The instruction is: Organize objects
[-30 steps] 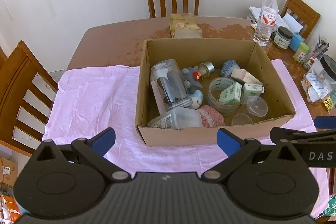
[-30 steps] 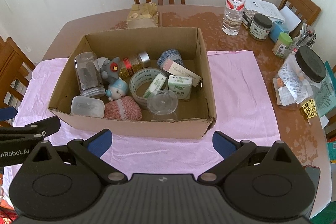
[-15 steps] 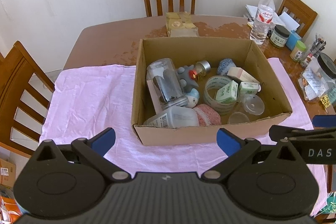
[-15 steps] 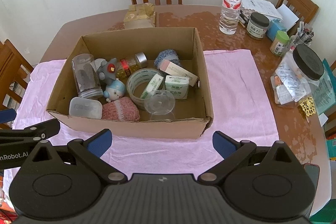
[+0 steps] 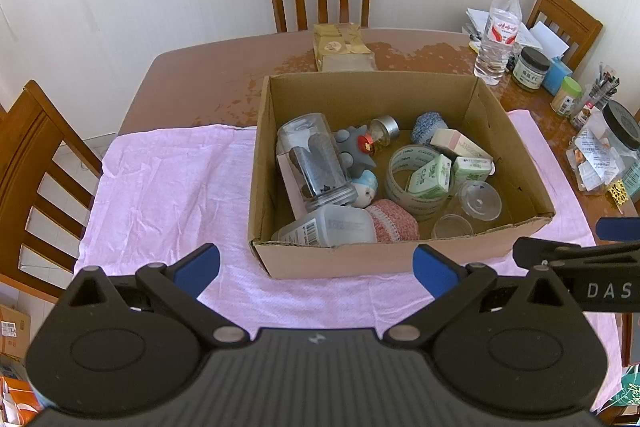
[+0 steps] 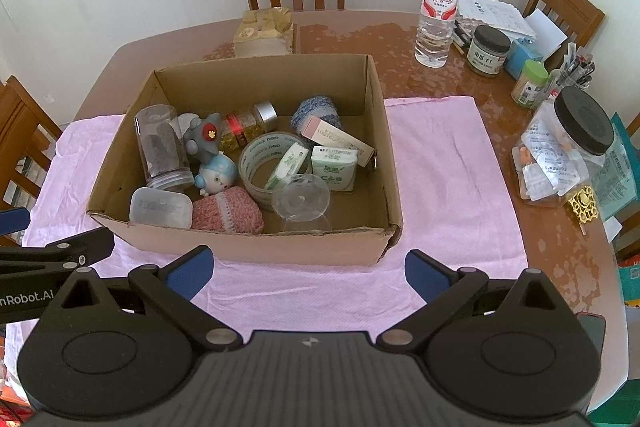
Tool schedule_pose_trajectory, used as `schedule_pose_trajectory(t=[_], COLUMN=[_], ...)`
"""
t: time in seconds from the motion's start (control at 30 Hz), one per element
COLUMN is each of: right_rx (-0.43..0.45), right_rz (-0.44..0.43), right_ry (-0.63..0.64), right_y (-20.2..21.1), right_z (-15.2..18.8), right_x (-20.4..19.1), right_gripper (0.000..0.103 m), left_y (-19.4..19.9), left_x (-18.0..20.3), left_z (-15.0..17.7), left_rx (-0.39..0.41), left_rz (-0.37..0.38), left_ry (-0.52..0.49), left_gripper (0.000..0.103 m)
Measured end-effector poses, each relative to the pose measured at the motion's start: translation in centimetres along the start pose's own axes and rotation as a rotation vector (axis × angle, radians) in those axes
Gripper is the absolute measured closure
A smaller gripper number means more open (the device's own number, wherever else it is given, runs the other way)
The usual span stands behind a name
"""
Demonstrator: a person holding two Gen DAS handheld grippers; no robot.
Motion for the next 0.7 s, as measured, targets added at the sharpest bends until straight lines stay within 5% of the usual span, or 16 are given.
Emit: schedule_pose_trajectory(t=[0.7], right_rx=[0.002], right_rz=[0.004], right_ry=[0.0], right_y=[-0.08], right_z=[-0.48], right_x=[-0.23], right_gripper=[0.0], left_y=[-0.15], left_x=[0.03], left_z=[-0.35], left_rx=[-0.002], left_rz=[-0.004], left_ry=[-0.001], left_gripper=[0.001])
Point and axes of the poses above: each gripper's, at about its wrist camera, not at the fingertips, and y roughly against the way its jaws point, x to its right, z to its underside, the point moved 1 cm from there along -y, roughly the way its jaws point, and after that the axes turned 3 degrees about -z, right-handed, at the moved point
